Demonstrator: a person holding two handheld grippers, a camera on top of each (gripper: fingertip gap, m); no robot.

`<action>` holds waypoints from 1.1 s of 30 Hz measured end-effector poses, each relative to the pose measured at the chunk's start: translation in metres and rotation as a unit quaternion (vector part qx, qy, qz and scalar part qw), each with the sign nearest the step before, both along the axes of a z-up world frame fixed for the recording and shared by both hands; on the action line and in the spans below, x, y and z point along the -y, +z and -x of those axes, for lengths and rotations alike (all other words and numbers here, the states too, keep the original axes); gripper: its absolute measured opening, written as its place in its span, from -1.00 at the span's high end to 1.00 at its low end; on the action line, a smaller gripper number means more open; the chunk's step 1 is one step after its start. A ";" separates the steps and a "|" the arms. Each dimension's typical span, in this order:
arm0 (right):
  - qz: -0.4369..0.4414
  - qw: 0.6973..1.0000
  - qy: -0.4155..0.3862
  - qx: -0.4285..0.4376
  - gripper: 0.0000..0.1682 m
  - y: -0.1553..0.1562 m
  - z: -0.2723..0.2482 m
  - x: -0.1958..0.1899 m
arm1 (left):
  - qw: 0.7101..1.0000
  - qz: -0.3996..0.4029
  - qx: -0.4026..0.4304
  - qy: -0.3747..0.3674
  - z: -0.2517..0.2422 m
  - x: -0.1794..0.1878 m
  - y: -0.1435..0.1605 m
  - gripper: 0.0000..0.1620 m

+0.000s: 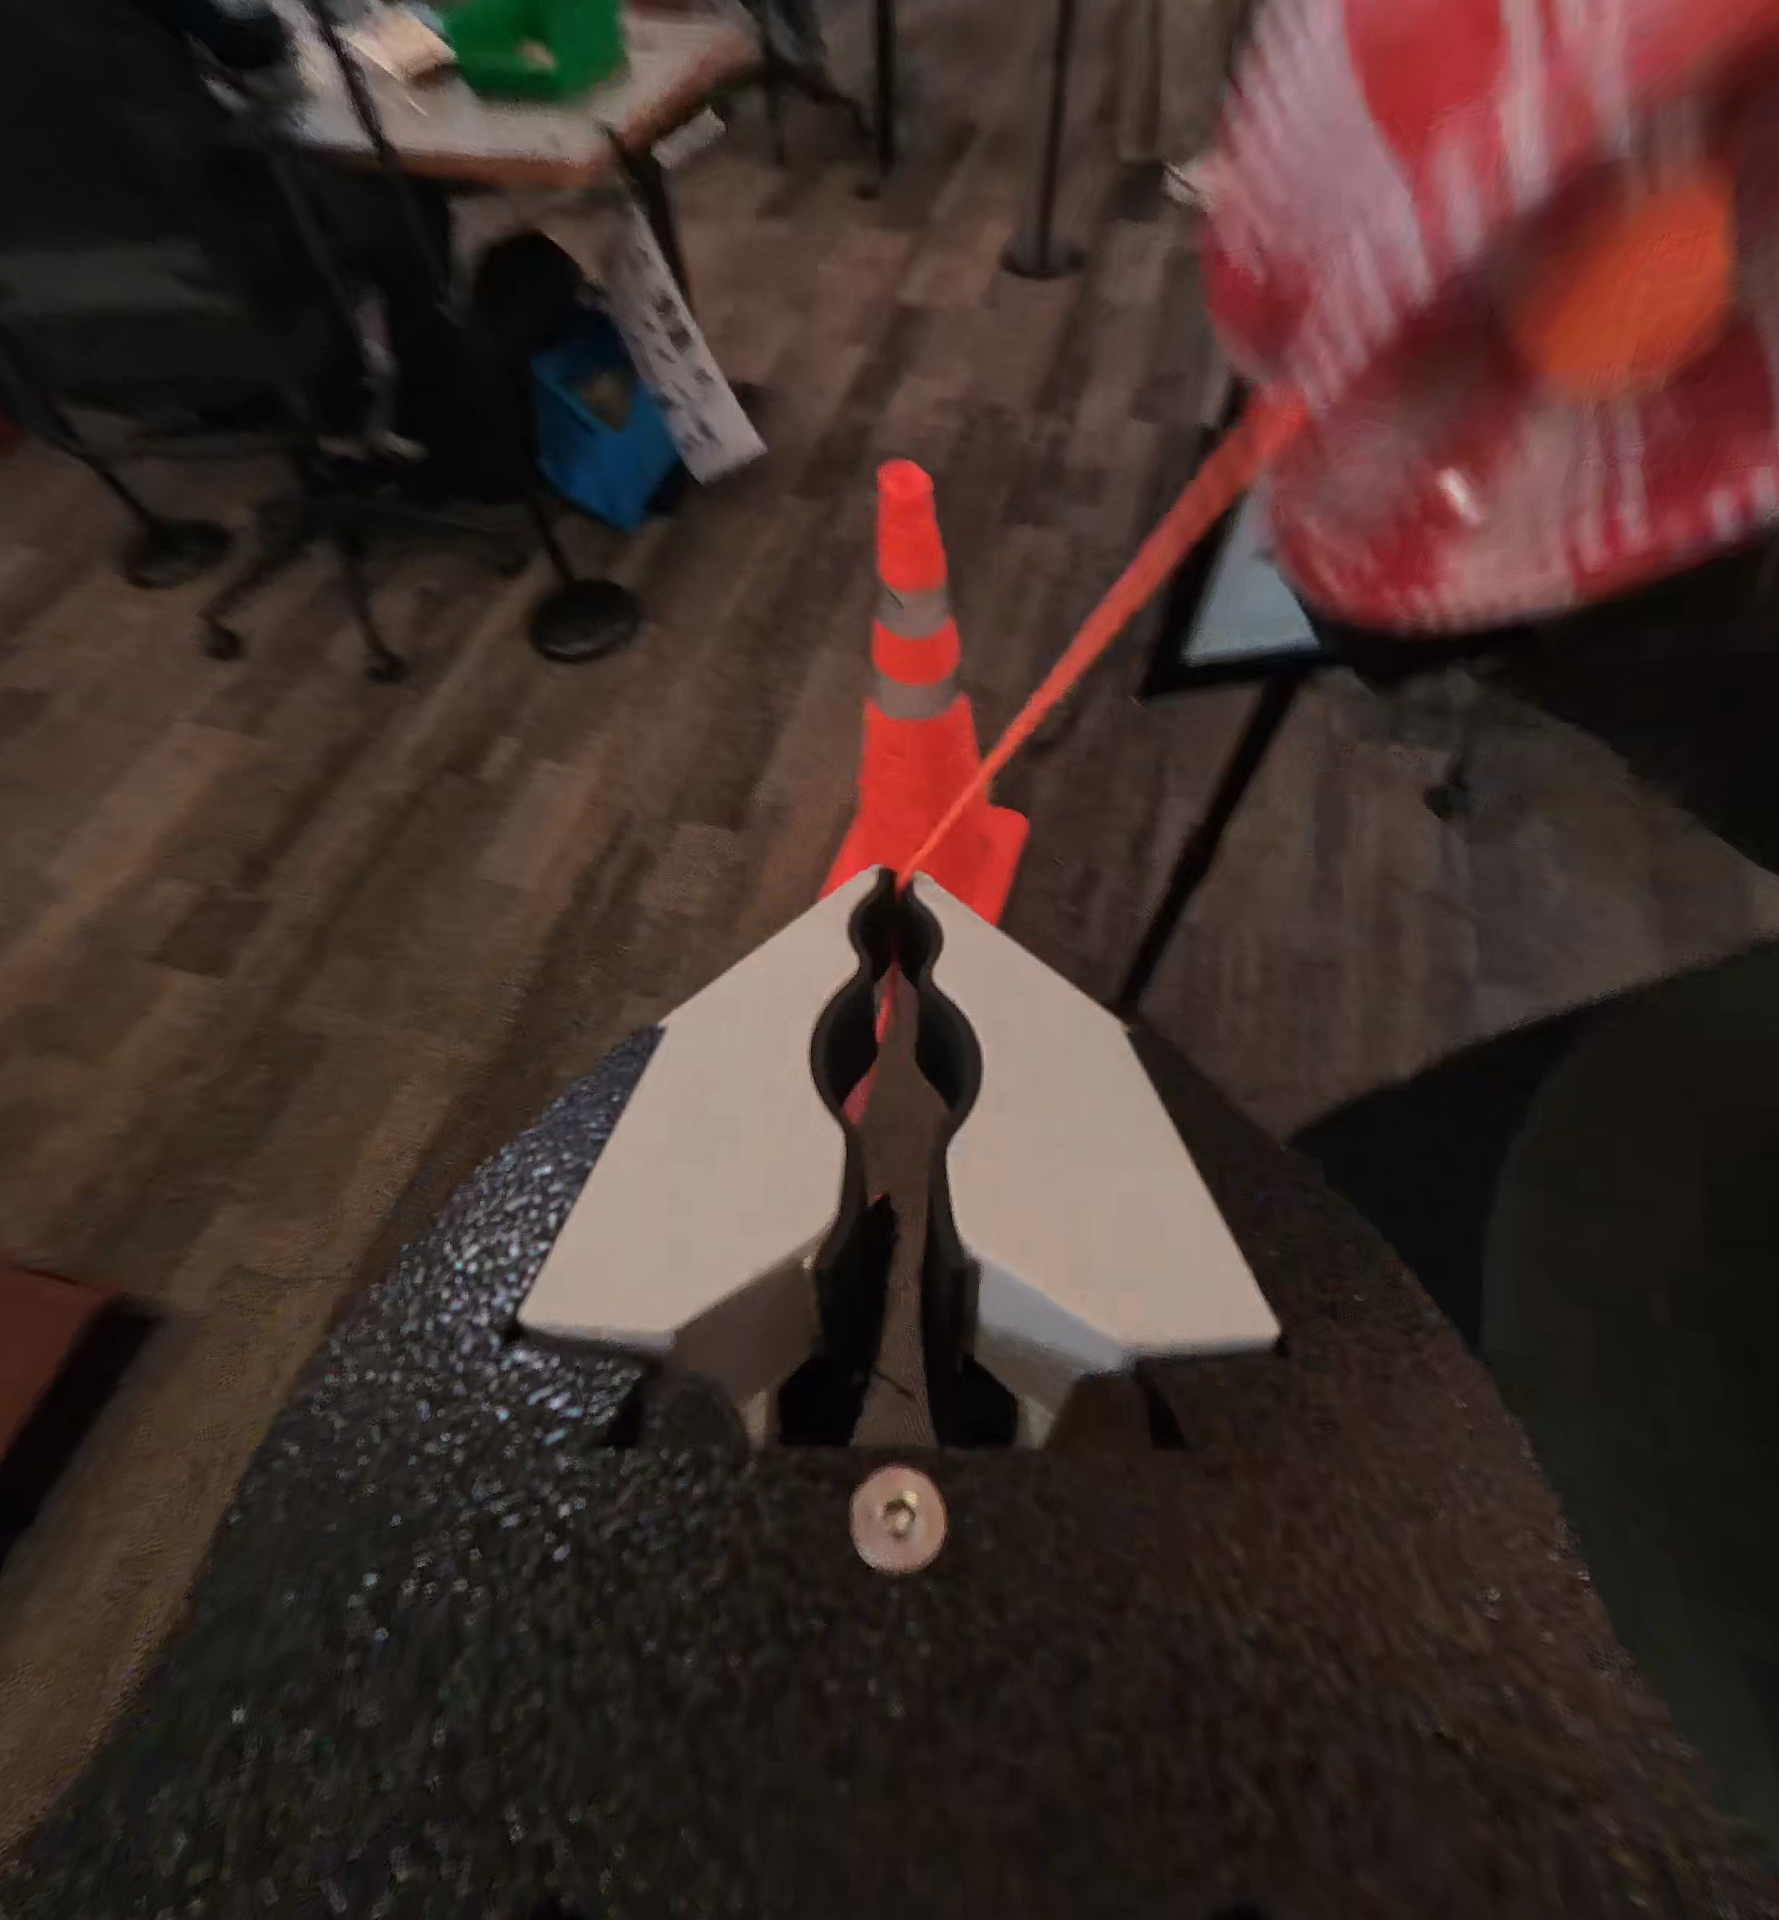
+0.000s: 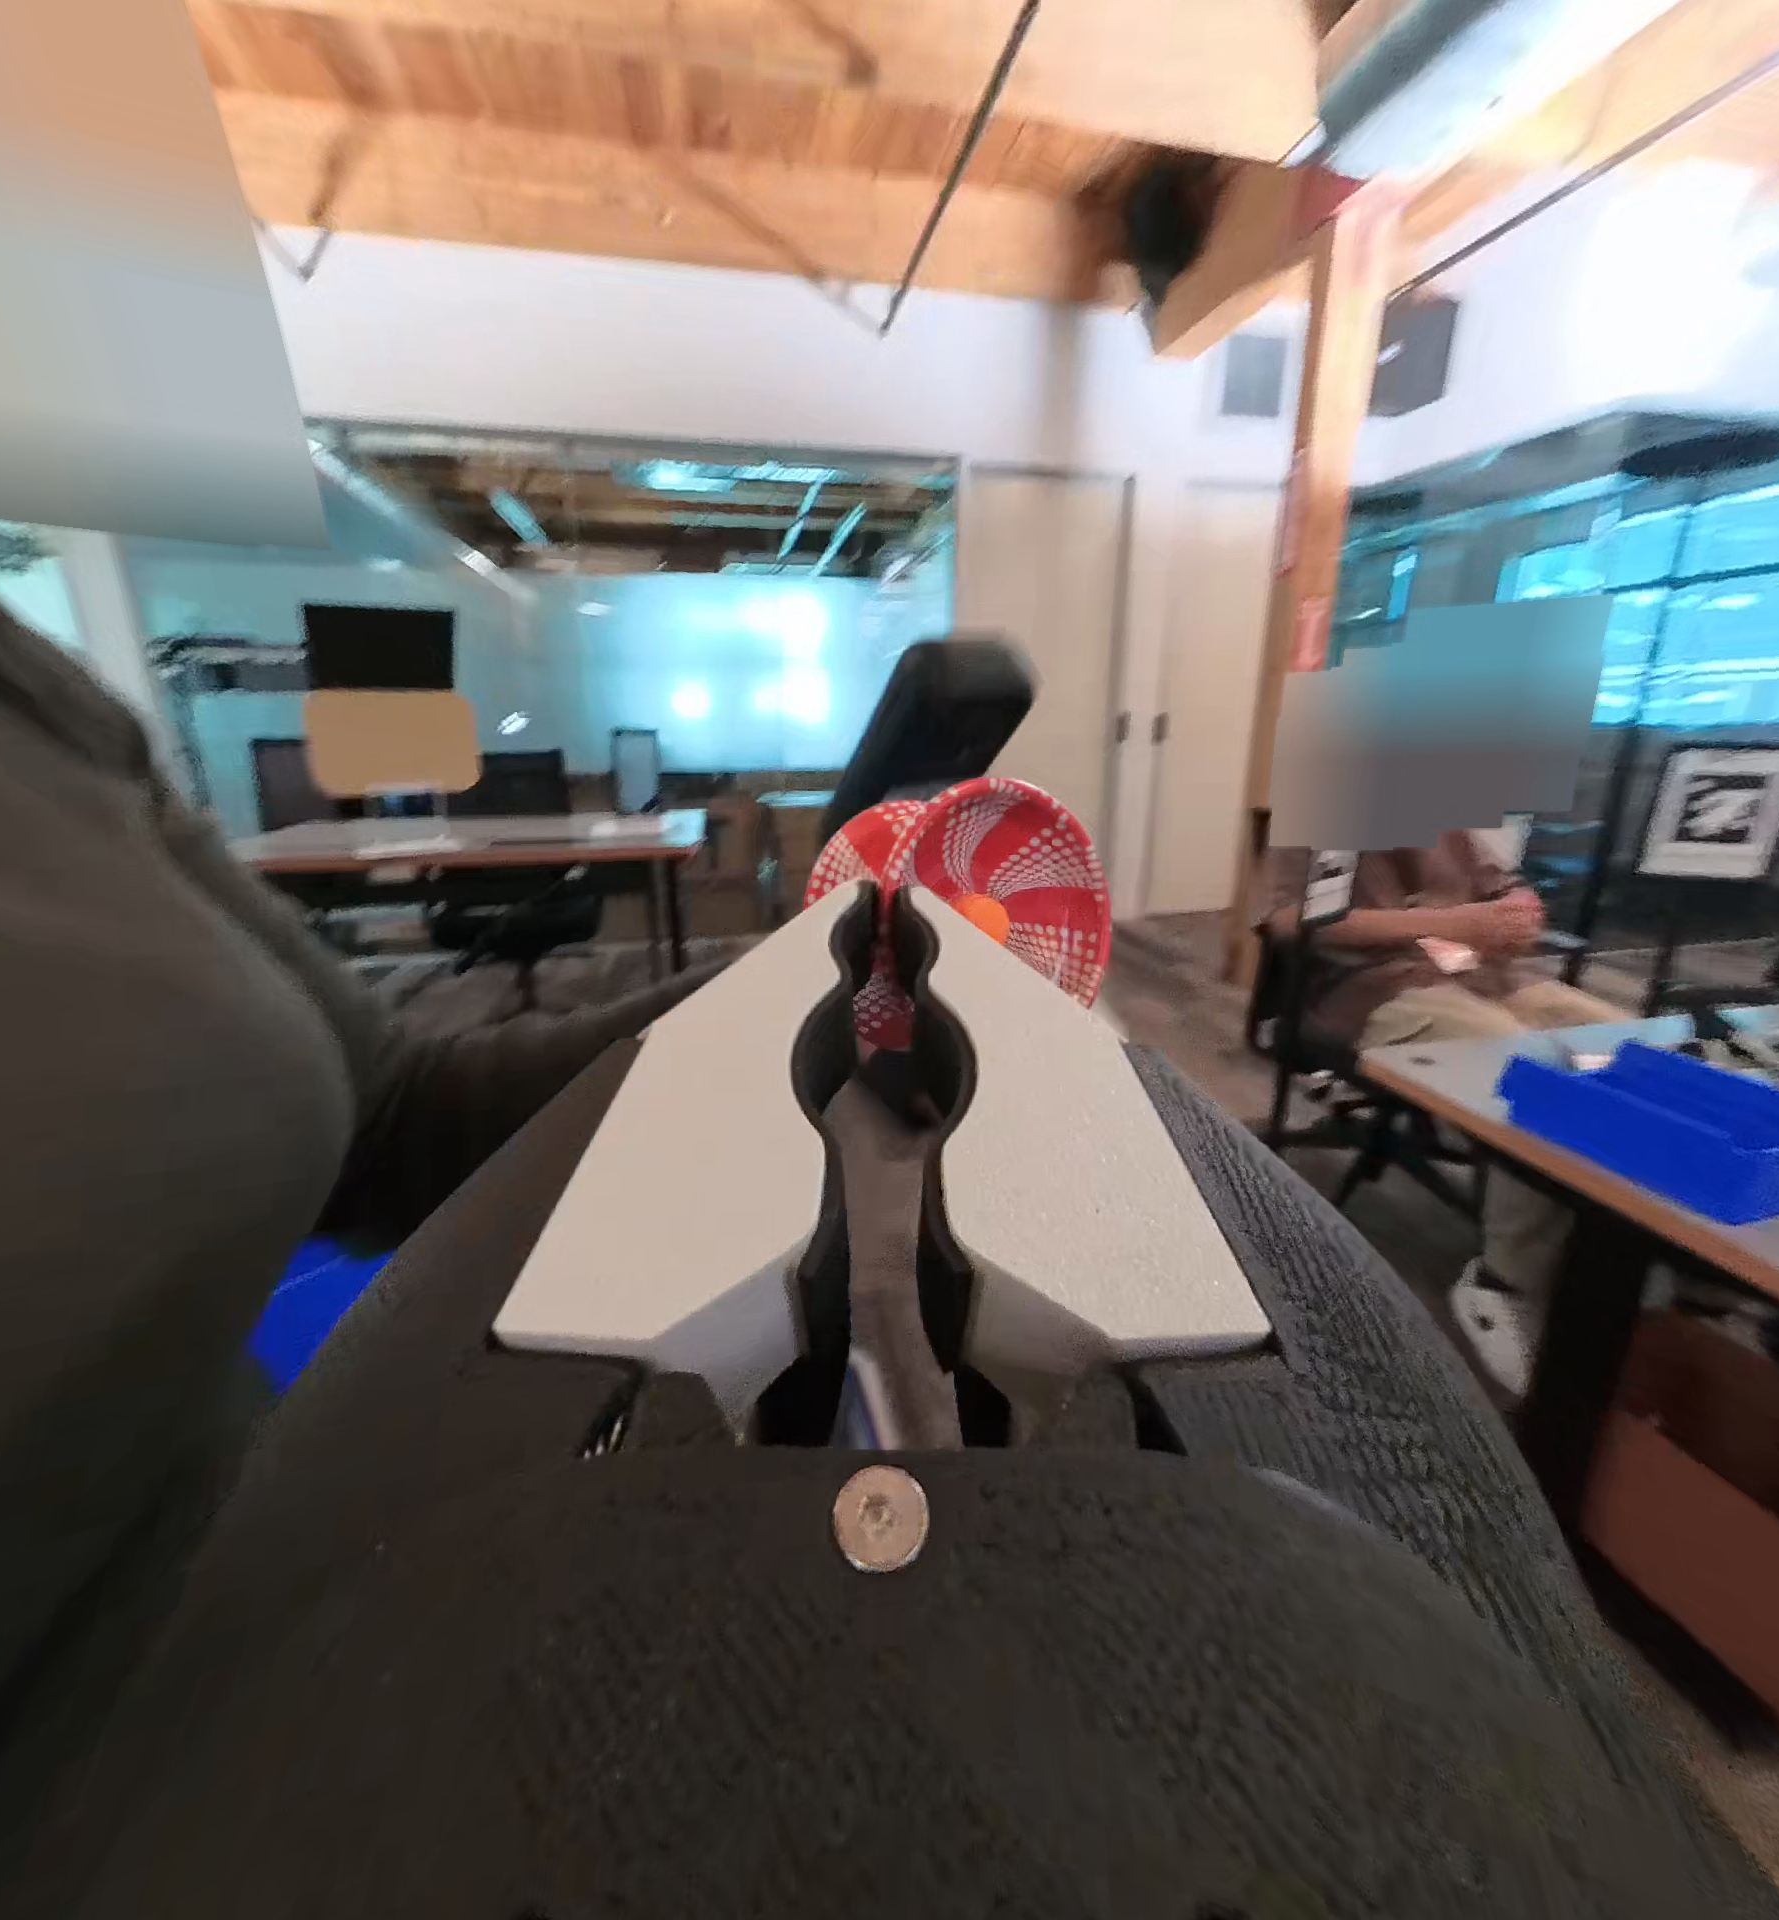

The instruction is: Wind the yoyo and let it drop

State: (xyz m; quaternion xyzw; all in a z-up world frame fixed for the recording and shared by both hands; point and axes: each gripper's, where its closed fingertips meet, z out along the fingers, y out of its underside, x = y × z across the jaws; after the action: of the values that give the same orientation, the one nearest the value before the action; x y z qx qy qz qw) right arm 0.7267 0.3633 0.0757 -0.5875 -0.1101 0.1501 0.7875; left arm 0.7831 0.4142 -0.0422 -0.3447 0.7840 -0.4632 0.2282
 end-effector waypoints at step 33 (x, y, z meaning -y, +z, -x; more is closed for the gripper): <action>0.051 0.976 -0.203 0.055 0.99 -0.036 -0.064 -0.008 | 0.965 -0.084 -0.031 -0.246 0.076 0.081 -0.039 1.00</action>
State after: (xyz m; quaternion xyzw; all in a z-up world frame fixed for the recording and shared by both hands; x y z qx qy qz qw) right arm 0.7909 0.3712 0.0402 -0.6442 -0.0237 -0.0398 0.7635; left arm 0.7067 0.3331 -0.0815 -0.1348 0.8874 -0.4267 0.1106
